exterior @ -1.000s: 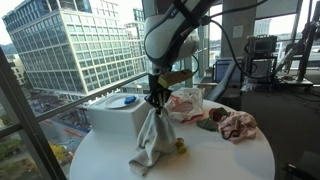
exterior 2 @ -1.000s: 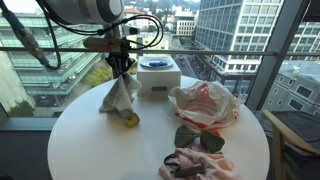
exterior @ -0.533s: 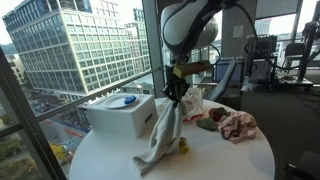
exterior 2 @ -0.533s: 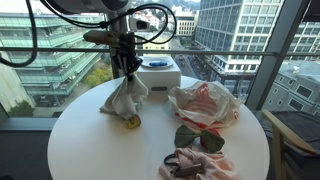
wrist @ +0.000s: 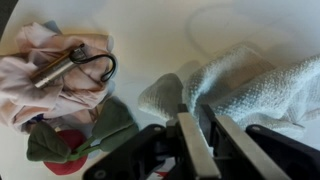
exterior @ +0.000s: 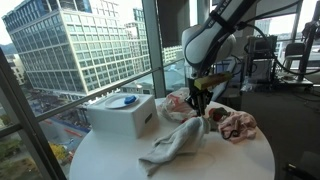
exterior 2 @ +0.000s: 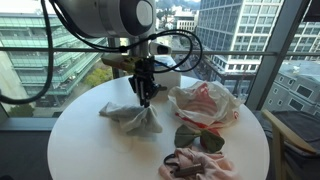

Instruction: Use the white towel to wipe the yellow container

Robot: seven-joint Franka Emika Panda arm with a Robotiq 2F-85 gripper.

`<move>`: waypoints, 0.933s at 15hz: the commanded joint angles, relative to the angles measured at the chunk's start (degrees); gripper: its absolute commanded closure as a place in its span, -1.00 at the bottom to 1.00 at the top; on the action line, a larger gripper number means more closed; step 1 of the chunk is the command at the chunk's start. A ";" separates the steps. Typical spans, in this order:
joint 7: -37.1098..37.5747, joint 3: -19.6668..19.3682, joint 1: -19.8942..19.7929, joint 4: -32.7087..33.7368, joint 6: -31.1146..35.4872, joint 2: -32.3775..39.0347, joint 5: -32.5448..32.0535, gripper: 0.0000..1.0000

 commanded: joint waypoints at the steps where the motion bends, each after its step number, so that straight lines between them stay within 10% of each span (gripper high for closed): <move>1: 1.52 0.06 0.01 -1.22 1.54 -0.08 -0.09 -0.07; 7: -3.60 2.77 0.51 -0.38 2.16 1.35 8.59 -0.96; 14: -2.22 3.73 2.70 5.28 6.07 12.68 9.02 -1.00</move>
